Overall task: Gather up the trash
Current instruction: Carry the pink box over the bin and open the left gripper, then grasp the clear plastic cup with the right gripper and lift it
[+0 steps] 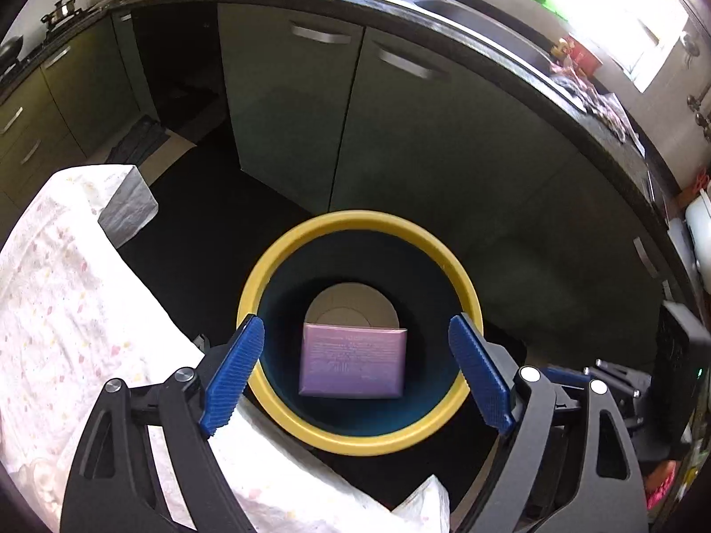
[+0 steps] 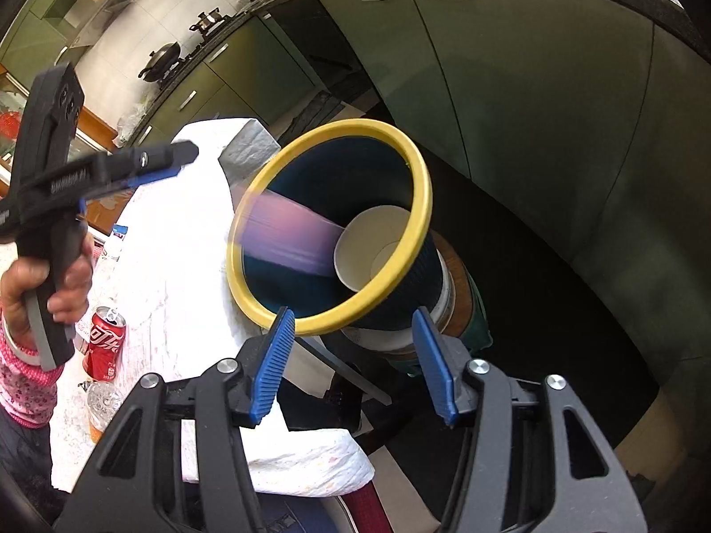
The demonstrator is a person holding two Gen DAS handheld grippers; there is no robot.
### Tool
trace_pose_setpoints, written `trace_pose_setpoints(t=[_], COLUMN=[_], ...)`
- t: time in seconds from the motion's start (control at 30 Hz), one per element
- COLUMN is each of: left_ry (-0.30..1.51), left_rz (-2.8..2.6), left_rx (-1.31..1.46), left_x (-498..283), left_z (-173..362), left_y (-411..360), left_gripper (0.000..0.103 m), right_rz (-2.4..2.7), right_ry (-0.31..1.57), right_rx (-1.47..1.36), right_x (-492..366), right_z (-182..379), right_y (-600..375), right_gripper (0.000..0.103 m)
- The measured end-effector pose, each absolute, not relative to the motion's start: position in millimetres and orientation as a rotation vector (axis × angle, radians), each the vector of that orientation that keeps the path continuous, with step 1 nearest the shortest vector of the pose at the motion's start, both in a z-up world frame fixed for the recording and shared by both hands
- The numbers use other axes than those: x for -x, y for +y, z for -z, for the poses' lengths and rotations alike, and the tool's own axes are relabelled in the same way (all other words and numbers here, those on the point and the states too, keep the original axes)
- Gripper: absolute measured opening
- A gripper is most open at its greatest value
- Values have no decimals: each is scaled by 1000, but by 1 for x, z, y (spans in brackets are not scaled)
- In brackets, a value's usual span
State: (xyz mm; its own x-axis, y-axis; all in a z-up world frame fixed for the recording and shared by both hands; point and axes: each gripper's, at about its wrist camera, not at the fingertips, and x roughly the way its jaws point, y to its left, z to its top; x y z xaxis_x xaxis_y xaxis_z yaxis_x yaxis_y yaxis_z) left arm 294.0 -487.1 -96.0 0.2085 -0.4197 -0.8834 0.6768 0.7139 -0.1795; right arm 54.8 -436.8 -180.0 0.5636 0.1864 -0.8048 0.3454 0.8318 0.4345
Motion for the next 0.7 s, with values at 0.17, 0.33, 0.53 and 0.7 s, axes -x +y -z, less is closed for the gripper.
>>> trace_pose_setpoints(t=[0.17, 0.33, 0.53, 0.7], left_ry=[1049, 954, 897, 830], left_rz=[805, 782, 640, 444], left_rx=[-207, -123, -51, -15], left_x=[-284, -265, -234, -201], left_z=[61, 13, -22, -22], left_y=[-443, -356, -229, -114], left_gripper=[89, 98, 98, 98], right_rz=[100, 42, -84, -228], right_ry=[985, 995, 1039, 1067], right_rx=[-593, -557, -454, -362], right_x=[-51, -64, -96, -134], right_z=[179, 175, 172, 166], right_y=[-430, -406, -348, -284], right_gripper=[53, 53, 53, 53])
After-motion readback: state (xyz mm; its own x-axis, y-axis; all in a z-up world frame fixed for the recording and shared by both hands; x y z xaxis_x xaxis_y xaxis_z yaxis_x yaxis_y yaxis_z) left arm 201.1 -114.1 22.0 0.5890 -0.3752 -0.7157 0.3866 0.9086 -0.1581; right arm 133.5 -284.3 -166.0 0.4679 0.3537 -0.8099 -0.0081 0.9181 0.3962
